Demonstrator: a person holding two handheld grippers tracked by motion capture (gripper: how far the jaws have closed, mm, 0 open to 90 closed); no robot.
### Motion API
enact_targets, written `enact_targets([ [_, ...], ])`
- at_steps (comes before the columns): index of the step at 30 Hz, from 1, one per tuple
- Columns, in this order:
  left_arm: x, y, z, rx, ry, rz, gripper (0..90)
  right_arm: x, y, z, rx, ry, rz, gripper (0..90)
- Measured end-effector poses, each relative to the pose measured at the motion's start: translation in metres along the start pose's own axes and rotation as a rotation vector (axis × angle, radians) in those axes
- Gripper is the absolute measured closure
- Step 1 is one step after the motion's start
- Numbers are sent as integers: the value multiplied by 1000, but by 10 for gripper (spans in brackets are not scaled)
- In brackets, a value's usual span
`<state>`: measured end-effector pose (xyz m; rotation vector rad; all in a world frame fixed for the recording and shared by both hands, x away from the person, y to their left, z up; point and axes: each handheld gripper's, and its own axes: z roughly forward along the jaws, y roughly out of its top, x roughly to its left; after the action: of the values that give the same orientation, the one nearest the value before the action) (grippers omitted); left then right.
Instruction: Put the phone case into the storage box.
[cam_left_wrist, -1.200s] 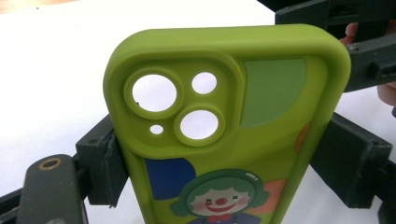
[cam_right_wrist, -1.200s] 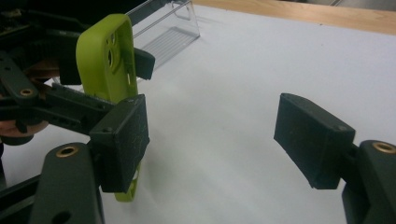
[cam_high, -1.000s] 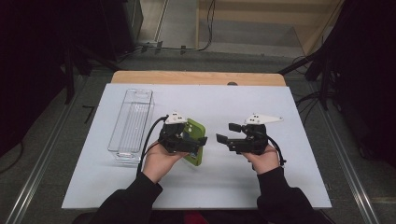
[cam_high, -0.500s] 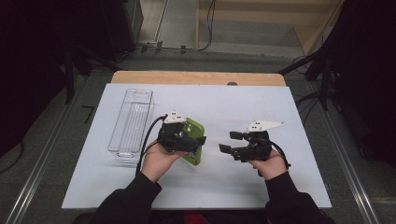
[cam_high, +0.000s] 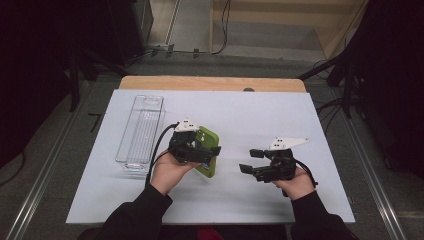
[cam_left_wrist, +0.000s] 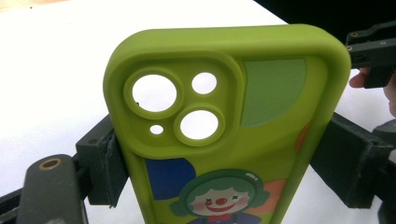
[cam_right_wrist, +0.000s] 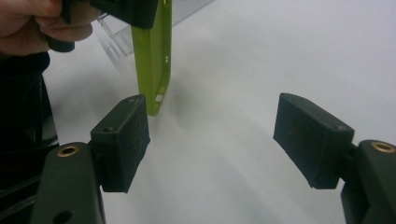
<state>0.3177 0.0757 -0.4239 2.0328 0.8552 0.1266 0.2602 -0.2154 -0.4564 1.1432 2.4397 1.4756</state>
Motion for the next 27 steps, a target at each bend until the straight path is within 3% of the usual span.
enact_targets([
  [5, -1, 0, 0, 9, -8, 8, 164, -2, -6, -6, -15, -13, 18, 250],
  [21, 2, 3, -3, 40, -30, 18, 164, -3, -31, -10, 39, -25, 12, 251],
  [27, 4, 5, -5, 57, -31, 25, 164, -4, -38, -11, 49, -20, 31, 251],
])
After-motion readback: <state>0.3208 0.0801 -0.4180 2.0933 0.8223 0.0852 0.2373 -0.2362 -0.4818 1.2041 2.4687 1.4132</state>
